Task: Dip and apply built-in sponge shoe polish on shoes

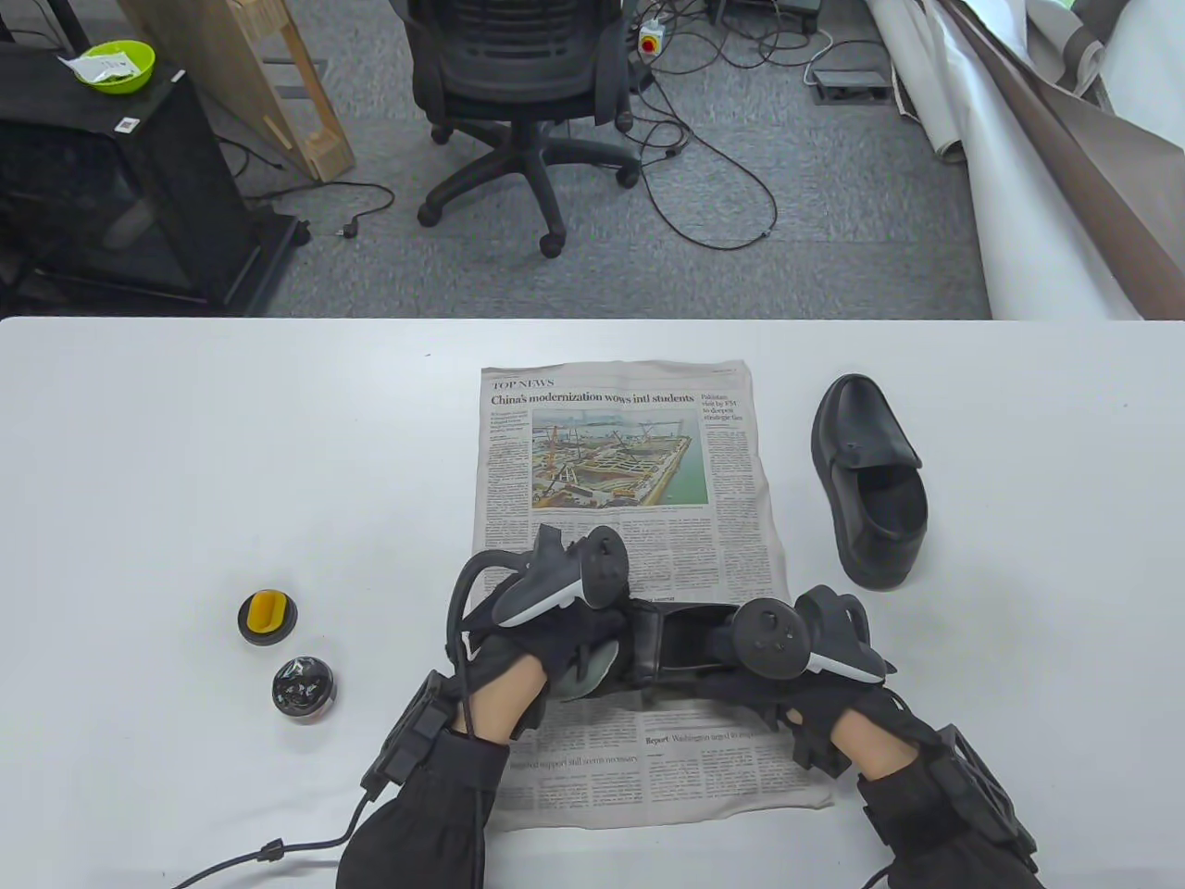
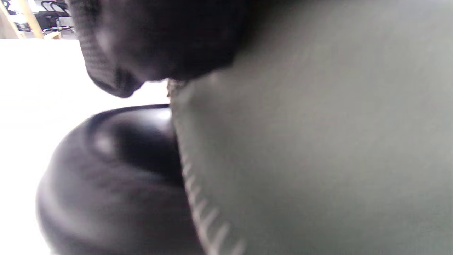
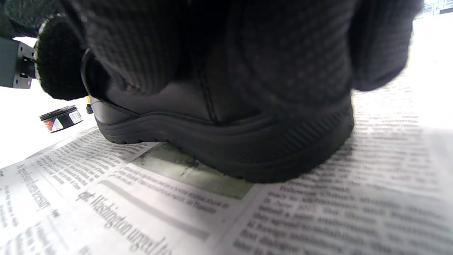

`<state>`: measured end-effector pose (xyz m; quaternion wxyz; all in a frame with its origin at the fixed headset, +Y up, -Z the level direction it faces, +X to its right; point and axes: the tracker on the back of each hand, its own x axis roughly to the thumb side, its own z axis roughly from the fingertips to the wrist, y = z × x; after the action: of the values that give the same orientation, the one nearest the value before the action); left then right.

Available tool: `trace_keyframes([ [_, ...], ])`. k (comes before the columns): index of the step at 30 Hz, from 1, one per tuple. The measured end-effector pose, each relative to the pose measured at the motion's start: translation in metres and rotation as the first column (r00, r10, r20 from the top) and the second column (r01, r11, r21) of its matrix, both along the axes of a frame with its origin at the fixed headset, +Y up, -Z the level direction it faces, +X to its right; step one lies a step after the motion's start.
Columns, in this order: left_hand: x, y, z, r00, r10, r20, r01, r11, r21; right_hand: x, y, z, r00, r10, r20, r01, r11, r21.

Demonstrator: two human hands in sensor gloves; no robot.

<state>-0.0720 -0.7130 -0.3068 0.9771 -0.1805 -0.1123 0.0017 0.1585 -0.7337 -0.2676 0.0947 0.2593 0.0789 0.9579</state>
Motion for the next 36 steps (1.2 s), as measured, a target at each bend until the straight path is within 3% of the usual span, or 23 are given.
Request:
trace_keyframes([
  [4,-0.015,0.002,0.003,0.996,-0.076,-0.045,0.076,0.997,0.008,0.0,0.0,0.0,1.0,0.0,0.001,0.0,1.0,0.0],
  [6,-0.019,0.01,0.007,0.995,-0.102,0.003,0.102,0.994,0.04,0.0,0.0,0.0,1.0,0.0,0.001,0.0,1.0,-0.001],
  [8,-0.017,0.016,0.013,0.999,0.012,0.033,-0.014,0.999,0.038,0.0,0.0,0.0,1.0,-0.001,0.001,0.001,1.0,-0.002],
  [10,-0.006,0.02,0.021,0.969,0.228,0.095,-0.228,0.974,-0.015,0.0,0.0,0.0,1.0,-0.001,0.001,0.001,1.0,-0.002],
  [12,0.009,0.019,0.026,0.94,0.31,0.14,-0.303,0.951,-0.071,0.0,0.0,0.0,1.0,-0.001,0.002,0.001,1.0,-0.002],
  [17,0.035,0.011,0.026,0.978,0.116,0.174,-0.111,0.993,-0.038,0.0,0.0,0.0,1.0,0.0,0.002,0.0,1.0,-0.001],
  [20,0.034,0.009,0.025,0.983,0.115,0.145,-0.105,0.992,-0.074,0.0,0.0,0.0,1.0,0.001,0.0,-0.001,1.0,0.0],
  [36,-0.032,0.002,0.027,0.989,-0.146,0.022,0.147,0.987,-0.061,0.0,0.0,0.0,1.0,0.0,0.004,0.0,1.0,0.001],
])
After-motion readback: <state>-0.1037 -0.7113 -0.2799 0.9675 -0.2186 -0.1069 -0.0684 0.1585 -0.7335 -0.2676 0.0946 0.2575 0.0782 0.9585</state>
